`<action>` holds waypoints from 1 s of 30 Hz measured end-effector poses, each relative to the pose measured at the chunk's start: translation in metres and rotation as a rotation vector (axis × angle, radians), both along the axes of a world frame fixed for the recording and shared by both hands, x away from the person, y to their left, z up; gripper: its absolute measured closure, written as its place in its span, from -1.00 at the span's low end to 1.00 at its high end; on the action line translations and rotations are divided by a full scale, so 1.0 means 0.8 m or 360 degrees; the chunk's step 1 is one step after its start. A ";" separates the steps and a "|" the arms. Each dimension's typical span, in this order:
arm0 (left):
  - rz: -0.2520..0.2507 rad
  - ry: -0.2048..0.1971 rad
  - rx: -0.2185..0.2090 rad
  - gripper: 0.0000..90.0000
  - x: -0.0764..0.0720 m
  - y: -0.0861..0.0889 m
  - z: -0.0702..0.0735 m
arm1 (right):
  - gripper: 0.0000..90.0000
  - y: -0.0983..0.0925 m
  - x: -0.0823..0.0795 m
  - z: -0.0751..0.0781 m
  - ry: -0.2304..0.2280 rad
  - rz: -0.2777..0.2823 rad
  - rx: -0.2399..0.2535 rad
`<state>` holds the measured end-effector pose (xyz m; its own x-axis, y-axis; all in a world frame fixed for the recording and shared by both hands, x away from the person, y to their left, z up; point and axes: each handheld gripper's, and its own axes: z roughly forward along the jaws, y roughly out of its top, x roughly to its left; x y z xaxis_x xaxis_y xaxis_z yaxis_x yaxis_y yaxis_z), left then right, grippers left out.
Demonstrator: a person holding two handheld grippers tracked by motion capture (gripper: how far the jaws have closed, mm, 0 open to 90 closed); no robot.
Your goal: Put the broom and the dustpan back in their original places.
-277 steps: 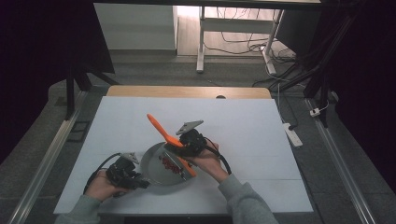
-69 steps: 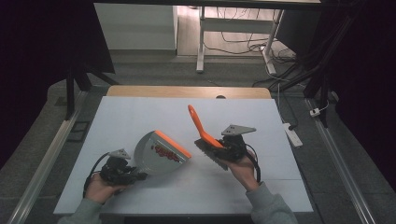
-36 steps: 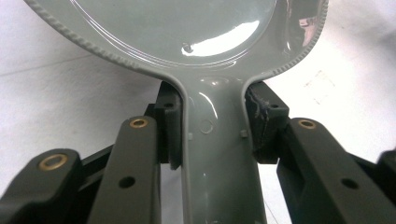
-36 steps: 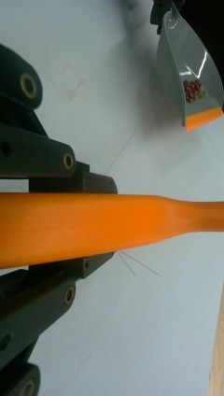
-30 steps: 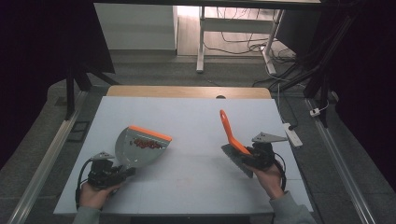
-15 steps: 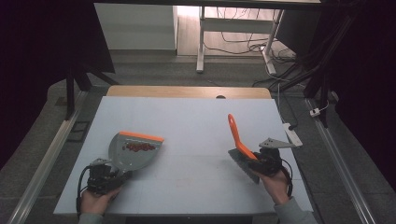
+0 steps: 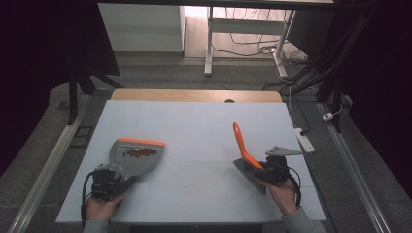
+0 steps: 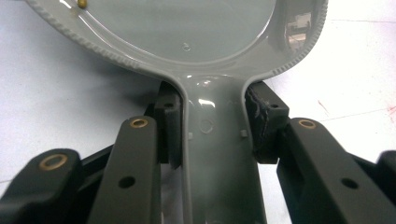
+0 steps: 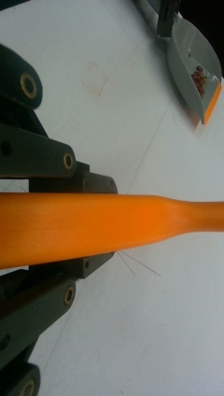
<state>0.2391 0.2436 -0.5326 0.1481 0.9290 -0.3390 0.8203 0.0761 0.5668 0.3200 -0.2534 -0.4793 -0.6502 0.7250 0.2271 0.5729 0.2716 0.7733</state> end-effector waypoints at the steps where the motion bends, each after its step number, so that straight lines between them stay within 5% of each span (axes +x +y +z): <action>1: -0.0001 0.0003 -0.0001 0.37 0.001 0.000 0.000 | 0.57 0.000 0.001 -0.002 0.0014 -0.0003 0.0005; 8: 0.0004 0.0010 -0.0003 0.37 0.002 0.000 -0.001 | 0.57 -0.007 0.008 -0.013 0.0100 -0.0055 0.0023; 11: 0.0011 0.0012 -0.0009 0.37 0.003 0.001 -0.002 | 0.57 -0.009 0.012 -0.022 0.0142 -0.0079 -0.0033; 22: 0.0018 0.0026 -0.0004 0.37 0.005 0.001 -0.004 | 0.41 -0.013 0.022 -0.025 0.0039 -0.0108 -0.0283; 30: 0.0032 0.0029 -0.0003 0.36 0.004 -0.002 -0.005 | 0.17 -0.021 0.038 -0.029 0.0065 -0.0114 -0.0347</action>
<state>0.2427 0.2424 -0.5367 0.1232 0.9312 -0.3430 0.8287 0.0936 0.5518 0.3503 -0.2701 -0.5026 -0.5890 0.8037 0.0850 0.6262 0.3874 0.6766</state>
